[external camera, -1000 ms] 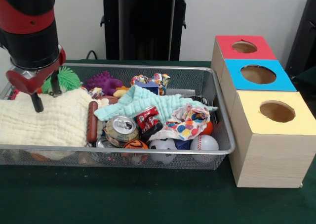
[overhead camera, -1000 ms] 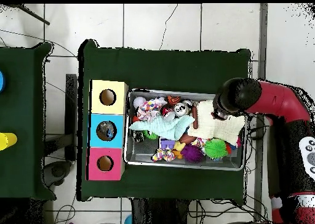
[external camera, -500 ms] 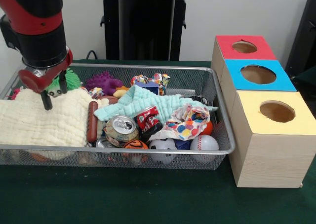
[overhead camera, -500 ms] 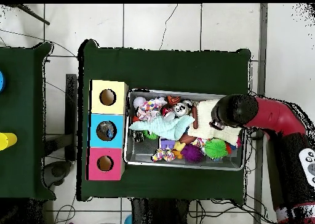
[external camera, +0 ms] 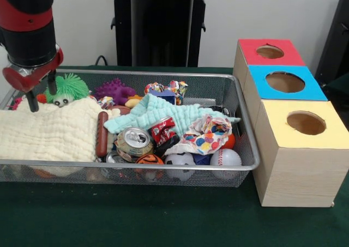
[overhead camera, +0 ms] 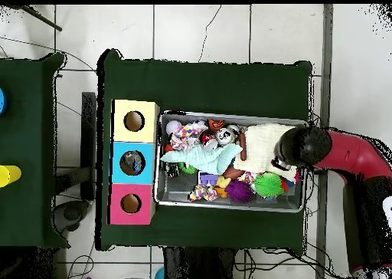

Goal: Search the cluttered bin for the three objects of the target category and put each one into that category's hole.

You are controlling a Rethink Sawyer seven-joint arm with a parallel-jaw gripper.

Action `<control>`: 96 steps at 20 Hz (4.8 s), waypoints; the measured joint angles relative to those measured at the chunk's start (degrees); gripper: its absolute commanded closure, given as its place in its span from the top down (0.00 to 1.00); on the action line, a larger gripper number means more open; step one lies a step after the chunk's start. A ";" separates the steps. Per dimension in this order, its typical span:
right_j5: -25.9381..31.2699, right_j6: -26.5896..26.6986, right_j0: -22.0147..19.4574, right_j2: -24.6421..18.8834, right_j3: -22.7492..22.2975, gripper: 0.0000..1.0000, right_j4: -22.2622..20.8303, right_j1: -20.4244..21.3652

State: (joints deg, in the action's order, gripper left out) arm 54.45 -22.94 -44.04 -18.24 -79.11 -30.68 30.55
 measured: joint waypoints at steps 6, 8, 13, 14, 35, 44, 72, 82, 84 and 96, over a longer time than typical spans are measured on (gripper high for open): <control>-0.63 0.00 -0.02 0.83 -0.84 1.00 -0.15 0.39; -1.01 0.00 -0.02 0.89 -1.14 1.00 -0.19 0.51; -2.27 0.00 -0.10 0.83 -1.18 1.00 -0.12 1.36; -2.45 0.00 -0.16 0.78 -1.17 1.00 -0.07 1.44; -7.59 0.00 -4.24 -3.50 -0.23 1.00 2.06 -2.98; -7.61 0.00 -6.94 -7.92 -0.22 1.00 6.08 -5.90; -5.26 0.00 -5.21 -10.70 6.47 0.00 10.01 -11.48; 8.56 0.01 -4.62 -15.98 14.19 0.00 16.29 -14.76; 13.05 0.01 -3.84 -16.58 17.36 0.00 16.31 -16.10; 38.72 0.92 3.50 -23.42 42.39 0.00 13.29 -28.11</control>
State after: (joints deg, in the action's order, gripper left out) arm 93.18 -22.03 -40.54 -41.66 -36.73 -17.39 2.44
